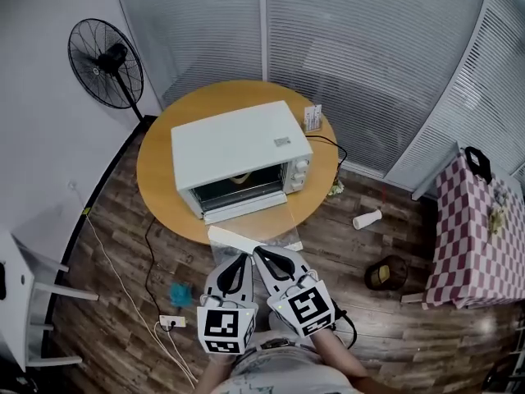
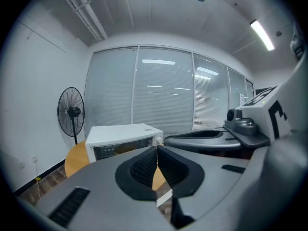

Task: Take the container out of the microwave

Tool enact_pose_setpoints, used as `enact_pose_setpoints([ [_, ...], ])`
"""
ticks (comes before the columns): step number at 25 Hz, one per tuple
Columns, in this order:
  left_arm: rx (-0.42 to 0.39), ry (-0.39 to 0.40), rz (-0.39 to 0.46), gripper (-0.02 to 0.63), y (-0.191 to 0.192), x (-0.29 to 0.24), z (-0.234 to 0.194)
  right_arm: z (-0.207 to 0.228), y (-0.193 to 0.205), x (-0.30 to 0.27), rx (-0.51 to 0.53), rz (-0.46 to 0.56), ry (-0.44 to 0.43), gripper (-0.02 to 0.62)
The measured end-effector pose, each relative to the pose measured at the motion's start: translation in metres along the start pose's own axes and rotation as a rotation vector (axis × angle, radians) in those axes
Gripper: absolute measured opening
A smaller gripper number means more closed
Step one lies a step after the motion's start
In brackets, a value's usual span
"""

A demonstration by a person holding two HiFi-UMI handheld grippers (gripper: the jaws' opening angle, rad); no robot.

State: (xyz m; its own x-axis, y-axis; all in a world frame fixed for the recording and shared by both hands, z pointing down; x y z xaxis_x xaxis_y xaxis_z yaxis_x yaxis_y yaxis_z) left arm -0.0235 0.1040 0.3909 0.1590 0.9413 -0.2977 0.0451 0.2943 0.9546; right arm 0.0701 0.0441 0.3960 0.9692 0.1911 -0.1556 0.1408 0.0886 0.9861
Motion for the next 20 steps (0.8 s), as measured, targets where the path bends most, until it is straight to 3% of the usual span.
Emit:
enact_pose_setpoints([
  [8,0.026,-0.033,0.013,0.014,-0.004,-0.021,0.026,0.035,0.002,0.014,0.006,0.004,-0.027,-0.006],
  [20,0.04,-0.055,-0.018,0.015,-0.001,-0.036,0.032,0.054,0.012,0.012,-0.015,-0.018,-0.052,-0.006],
])
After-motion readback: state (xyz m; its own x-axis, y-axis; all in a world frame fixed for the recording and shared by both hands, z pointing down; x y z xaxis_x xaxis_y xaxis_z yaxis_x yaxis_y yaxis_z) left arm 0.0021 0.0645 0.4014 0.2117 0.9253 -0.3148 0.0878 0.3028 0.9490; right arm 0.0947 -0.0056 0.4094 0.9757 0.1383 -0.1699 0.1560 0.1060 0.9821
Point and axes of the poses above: the fingertips, and each gripper's own axes: x backward along the fingers, z to its right, y out of its underside, the point moved 8 cm from there along x, backward along the fingers, and after that the axes turned 12 degrees about -y, right-handed, at the moved point
